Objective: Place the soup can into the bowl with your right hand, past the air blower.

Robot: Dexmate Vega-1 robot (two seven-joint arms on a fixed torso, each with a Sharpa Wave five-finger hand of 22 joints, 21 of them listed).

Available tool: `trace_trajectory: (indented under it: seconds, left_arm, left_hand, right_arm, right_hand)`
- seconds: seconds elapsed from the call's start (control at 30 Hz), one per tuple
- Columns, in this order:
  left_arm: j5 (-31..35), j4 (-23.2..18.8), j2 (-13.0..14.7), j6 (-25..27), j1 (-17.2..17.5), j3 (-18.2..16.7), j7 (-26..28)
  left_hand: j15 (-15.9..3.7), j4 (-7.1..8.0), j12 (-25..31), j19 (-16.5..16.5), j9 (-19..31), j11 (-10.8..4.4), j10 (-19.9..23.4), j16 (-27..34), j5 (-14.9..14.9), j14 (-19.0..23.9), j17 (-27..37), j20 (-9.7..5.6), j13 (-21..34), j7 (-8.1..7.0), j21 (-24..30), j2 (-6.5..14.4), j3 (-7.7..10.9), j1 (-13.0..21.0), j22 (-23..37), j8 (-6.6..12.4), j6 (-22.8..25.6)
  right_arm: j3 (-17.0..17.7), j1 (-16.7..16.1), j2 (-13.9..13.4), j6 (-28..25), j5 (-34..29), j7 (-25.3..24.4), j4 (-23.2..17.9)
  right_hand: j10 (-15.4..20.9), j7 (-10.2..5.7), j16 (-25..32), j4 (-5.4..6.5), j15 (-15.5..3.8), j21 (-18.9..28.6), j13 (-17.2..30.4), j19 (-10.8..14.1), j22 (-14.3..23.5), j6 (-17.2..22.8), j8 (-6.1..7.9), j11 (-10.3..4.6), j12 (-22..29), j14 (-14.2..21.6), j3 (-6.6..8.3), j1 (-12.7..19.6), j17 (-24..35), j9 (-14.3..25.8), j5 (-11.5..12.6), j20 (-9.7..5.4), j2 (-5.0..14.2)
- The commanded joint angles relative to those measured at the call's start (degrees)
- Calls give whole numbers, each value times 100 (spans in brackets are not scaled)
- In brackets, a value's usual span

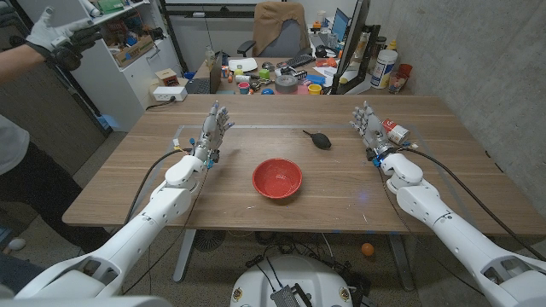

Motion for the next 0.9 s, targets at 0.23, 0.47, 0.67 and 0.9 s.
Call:
trace_trajectory:
  seconds: [0.23, 0.47, 0.67, 0.9]
  left_arm:
    - [235, 87, -263, 71, 59, -319, -261]
    - [283, 141, -327, 83, 20, -375, -367]
    - [319, 148, -354, 82, 14, -424, -388]
    - [328, 165, -380, 78, 20, -457, -440]
  left_hand:
    - [6, -26, 28, -683, 31, -13, -1400, 34, 32, -954, 27, 3, 19, -24, 33, 690, 42, -42, 29, 33, -1494]
    - [15, -36, 38, -691, 32, -11, -1388, 41, 36, -951, 25, 19, 19, -52, 29, 667, 37, -52, 27, 58, -1429]
    - [9, -43, 54, -696, 33, 1, -1355, 46, 39, -945, 23, 55, 19, -112, 26, 656, 35, -55, 25, 79, -1369]
    - [4, -47, 60, -704, 34, -11, -1346, 49, 42, -945, 21, 82, 20, -126, 21, 648, 33, -57, 22, 79, -1354]
  right_arm:
    - [171, -99, -31, -228, -430, -101, -246]
    - [156, -62, -134, -297, -721, -179, -338]
    - [157, -79, -325, -407, -992, -288, -584]
    - [183, -106, -570, -590, -1261, -422, -931]
  right_hand:
    - [127, -90, 37, -72, 143, 24, 11, 106, 33, 119, 29, 3, 52, 193, 59, 104, 22, 32, 21, 109, 152]
    - [196, -164, 48, -125, 243, 6, 15, 136, 41, 173, 26, 31, 65, 363, 95, 182, 24, 37, 9, 263, 162]
    - [232, -203, 50, -176, 290, -17, 16, 125, 44, 203, 25, 11, 70, 451, 129, 256, 23, 38, 0, 355, 171]
    - [281, -218, 53, -213, 294, -26, 17, 136, 47, 238, 28, 8, 82, 529, 158, 312, 23, 39, -7, 395, 181]
